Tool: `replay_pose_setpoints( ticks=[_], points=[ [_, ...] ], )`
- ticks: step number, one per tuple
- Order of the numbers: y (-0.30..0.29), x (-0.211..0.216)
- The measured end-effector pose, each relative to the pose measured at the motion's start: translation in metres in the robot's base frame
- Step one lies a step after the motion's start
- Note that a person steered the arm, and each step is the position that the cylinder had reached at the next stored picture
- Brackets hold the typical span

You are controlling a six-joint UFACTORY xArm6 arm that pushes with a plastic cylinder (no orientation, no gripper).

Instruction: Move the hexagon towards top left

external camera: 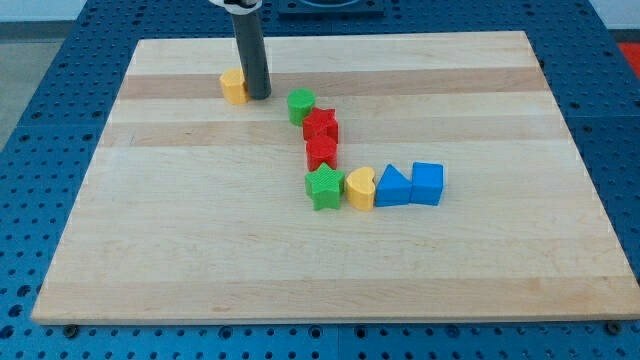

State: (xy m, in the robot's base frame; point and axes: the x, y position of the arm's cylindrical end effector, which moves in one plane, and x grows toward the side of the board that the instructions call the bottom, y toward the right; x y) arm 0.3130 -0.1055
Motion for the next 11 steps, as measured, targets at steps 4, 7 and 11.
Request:
replay_pose_setpoints(
  ticks=[4,7,11],
  points=[
    [-0.02,0.009],
    [-0.032,0.009],
    [-0.041,-0.011]
  ],
)
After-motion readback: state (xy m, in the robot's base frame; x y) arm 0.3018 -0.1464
